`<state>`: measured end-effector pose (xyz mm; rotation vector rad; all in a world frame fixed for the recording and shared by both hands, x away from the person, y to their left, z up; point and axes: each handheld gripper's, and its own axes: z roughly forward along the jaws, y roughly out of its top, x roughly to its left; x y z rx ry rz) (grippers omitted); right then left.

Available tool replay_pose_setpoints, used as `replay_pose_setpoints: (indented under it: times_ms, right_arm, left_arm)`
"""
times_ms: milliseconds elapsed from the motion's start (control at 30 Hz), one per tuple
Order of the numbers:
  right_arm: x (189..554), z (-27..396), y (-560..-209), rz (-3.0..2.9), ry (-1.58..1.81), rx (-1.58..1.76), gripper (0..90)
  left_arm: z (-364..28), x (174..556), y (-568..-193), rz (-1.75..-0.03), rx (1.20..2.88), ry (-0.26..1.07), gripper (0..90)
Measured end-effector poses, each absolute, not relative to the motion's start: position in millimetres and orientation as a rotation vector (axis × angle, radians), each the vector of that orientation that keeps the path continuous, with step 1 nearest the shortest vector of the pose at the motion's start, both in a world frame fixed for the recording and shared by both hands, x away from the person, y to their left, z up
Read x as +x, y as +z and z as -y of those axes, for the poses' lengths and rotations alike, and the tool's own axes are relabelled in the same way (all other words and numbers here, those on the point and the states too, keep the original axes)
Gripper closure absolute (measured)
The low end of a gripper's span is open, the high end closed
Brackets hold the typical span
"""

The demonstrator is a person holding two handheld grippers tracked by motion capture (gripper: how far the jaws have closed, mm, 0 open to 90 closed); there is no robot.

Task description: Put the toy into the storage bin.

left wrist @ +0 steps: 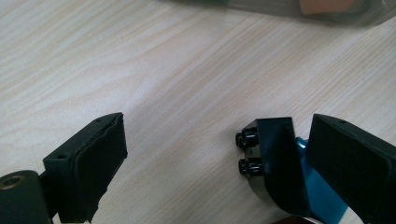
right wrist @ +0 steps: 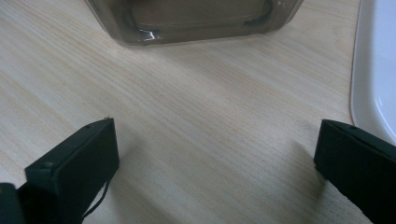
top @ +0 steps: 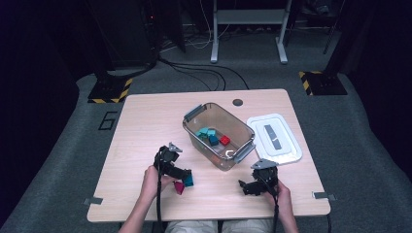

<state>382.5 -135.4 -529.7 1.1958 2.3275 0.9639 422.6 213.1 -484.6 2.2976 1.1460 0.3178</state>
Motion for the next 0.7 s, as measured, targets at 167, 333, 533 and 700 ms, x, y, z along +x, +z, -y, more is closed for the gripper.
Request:
replay_pose_setpoints:
  times_ms: [167, 333, 533, 700]
  right_arm:
    - [382.6, 135.4, -529.7, -2.327, 0.964, 1.195, 0.0]
    - [382.6, 135.4, -529.7, -2.328, 0.964, 1.195, 0.0]
    - [382.5, 135.4, -529.7, -2.328, 0.964, 1.196, 0.0]
    - [382.5, 135.4, -529.7, -2.328, 0.964, 1.195, 0.0]
  left_arm:
    - [-221.5, 424.4, -487.2, -1.190, 2.282, 0.345, 5.1]
    - [-229.3, 427.3, -490.6, -1.216, 2.270, 0.348, 5.9]
    - [-229.2, 423.6, -490.2, -1.178, 2.281, 0.338, 12.3]
    - [-225.7, 418.1, -487.6, -1.102, 2.277, 0.285, 33.1]
